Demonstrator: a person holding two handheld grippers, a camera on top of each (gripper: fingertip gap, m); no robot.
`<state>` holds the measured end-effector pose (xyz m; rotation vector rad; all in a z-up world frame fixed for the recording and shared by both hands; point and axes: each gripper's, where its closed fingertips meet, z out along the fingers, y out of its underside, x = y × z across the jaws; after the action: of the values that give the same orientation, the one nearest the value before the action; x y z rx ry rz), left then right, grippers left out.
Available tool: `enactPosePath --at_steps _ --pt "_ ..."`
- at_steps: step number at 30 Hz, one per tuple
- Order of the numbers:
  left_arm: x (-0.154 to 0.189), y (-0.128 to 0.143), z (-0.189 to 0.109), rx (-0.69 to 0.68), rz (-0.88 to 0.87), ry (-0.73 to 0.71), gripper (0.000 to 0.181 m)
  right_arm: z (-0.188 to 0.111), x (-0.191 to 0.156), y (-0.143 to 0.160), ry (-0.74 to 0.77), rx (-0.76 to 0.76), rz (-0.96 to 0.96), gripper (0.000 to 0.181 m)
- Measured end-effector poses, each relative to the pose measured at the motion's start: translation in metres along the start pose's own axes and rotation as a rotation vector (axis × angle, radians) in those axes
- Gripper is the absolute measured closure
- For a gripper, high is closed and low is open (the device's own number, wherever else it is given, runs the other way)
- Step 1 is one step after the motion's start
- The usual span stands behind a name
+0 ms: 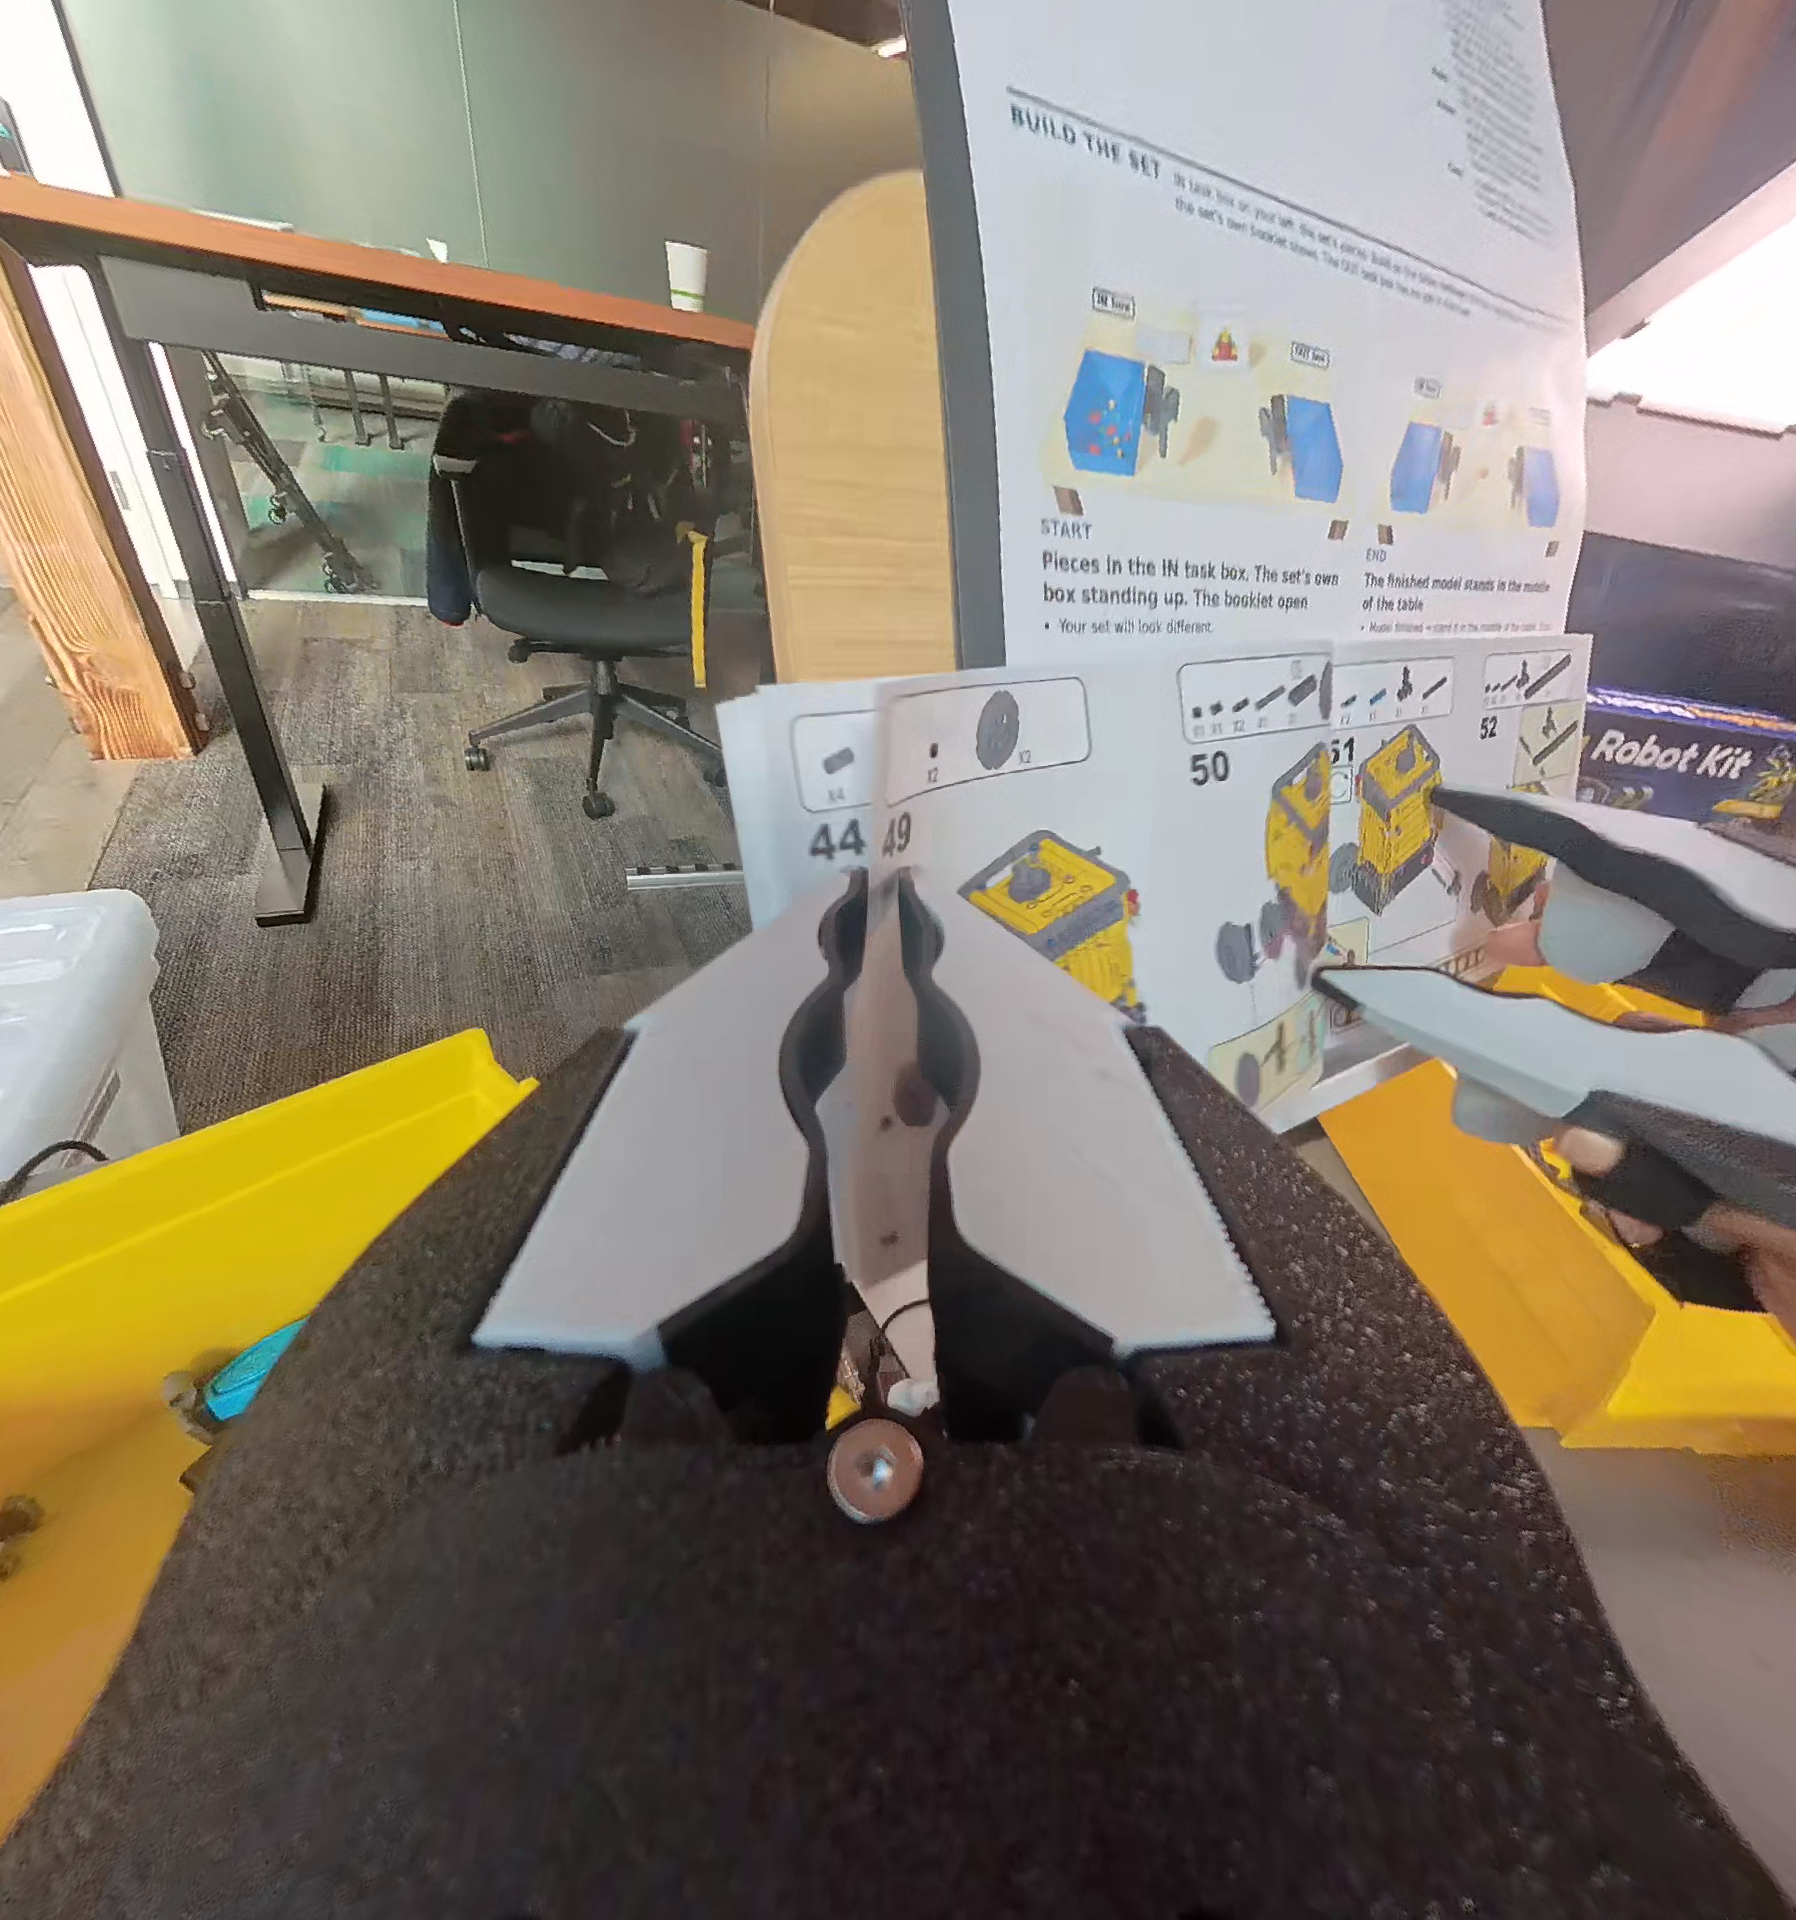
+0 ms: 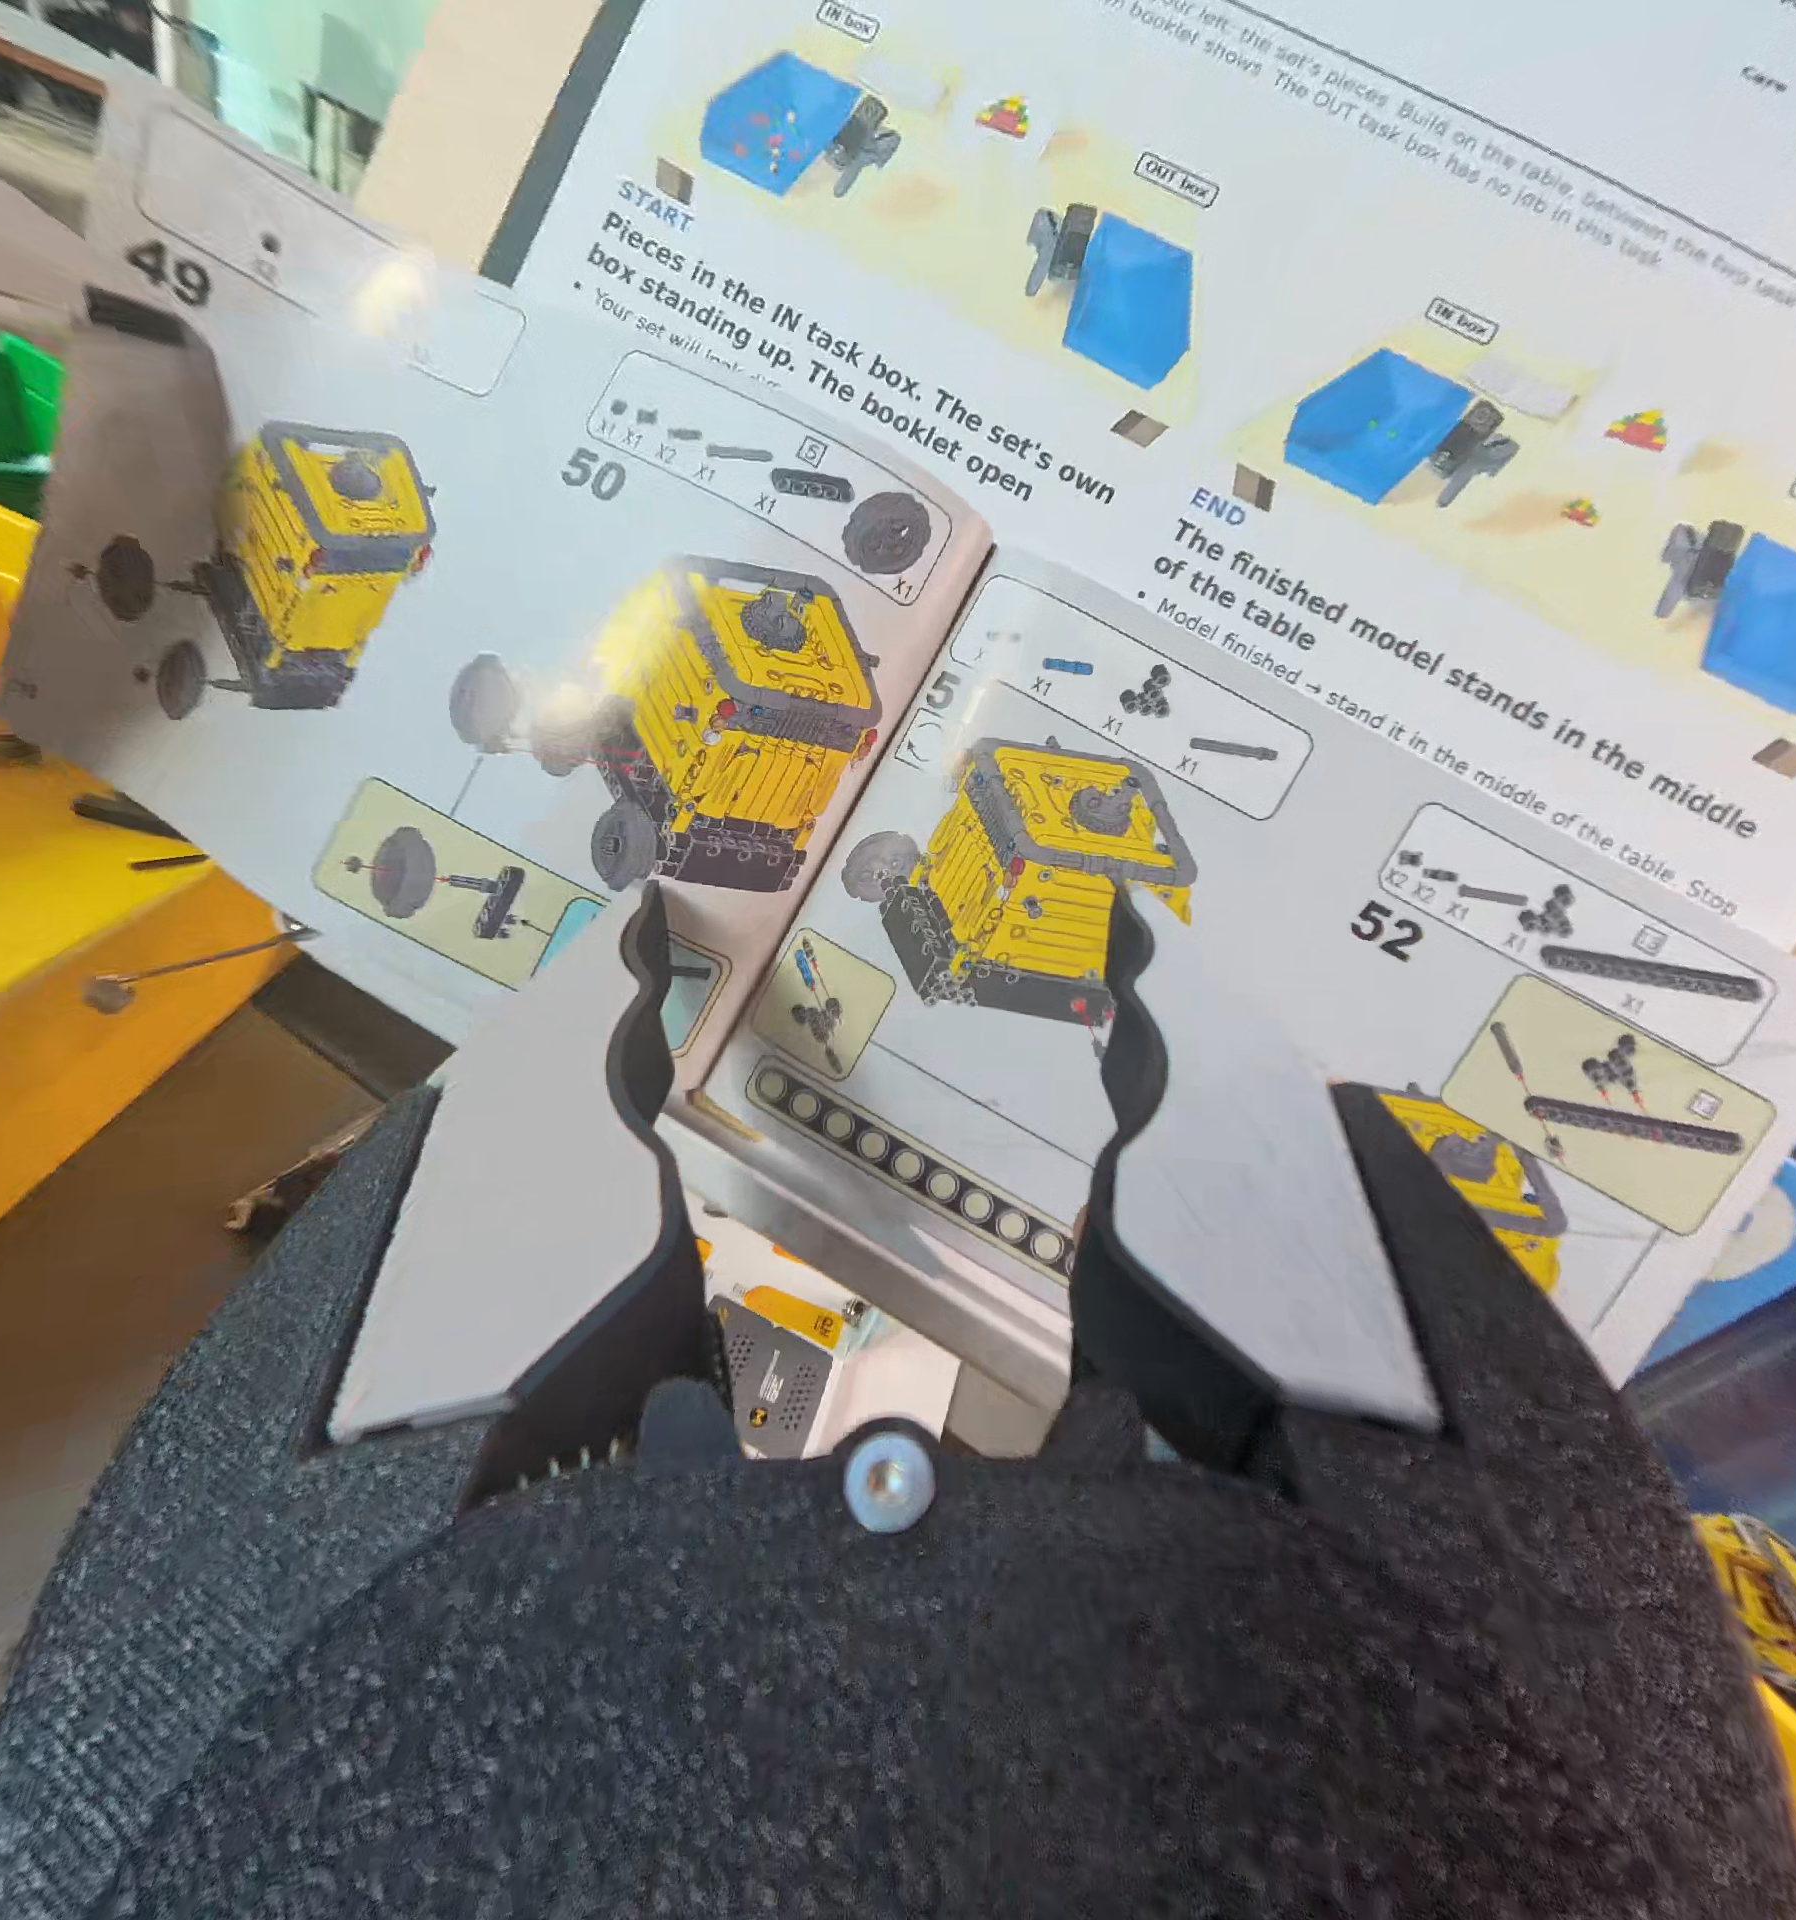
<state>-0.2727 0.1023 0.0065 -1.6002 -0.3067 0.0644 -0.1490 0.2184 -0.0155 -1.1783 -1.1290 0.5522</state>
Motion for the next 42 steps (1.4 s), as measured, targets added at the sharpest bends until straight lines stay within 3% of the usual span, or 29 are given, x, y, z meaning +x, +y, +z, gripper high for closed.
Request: enactPosePath --at_steps 5,10,16,19,22,25,27,29,32,38,40,42 --pt "0.015 -0.021 -0.028 0.110 0.070 -0.037 0.169 0.017 0.001 0.001 0.160 -0.009 -0.095 0.090" --pt "0.047 0.015 -0.022 -0.023 0.145 0.064 0.169 0.015 -0.003 -0.001 0.186 0.023 -0.127 0.095" --pt "0.027 0.062 0.009 -0.178 0.134 -0.015 0.162 0.011 -0.005 0.000 0.069 -0.017 -0.090 0.096" --pt "0.023 0.066 0.010 -0.163 0.099 -0.020 0.173 0.000 -0.005 -0.006 0.031 0.007 -0.120 0.108" --pt "0.021 0.068 0.010 -0.153 0.077 -0.021 0.178 -0.009 -0.017 -0.020 -0.023 0.078 -0.107 0.139" --pt "0.021 0.068 0.010 -0.157 0.073 -0.022 0.178 0.001 -0.021 -0.012 -0.023 0.014 -0.035 0.138" --pt "0.022 0.068 0.007 -0.163 0.090 -0.014 0.167 0.011 -0.019 -0.006 -0.008 -0.003 -0.005 0.134" --pt "0.022 0.069 0.000 -0.171 0.129 -0.017 0.152 0.014 -0.018 -0.005 0.026 0.017 -0.040 0.133" --pt "0.035 0.073 -0.015 -0.182 0.235 0.044 0.152 0.013 -0.019 -0.005 0.053 0.045 -0.037 0.133" --pt "0.054 0.121 -0.016 -0.375 0.496 0.105 0.150 0.013 -0.021 -0.005 0.030 0.027 -0.020 0.130" --pt "0.055 0.133 -0.008 -0.430 0.545 0.096 0.155 0.012 -0.024 -0.004 0.014 0.014 -0.040 0.124" --pt "0.045 0.141 0.000 -0.479 0.630 0.024 0.178 0.011 -0.025 -0.003 0.004 0.001 -0.068 0.121"
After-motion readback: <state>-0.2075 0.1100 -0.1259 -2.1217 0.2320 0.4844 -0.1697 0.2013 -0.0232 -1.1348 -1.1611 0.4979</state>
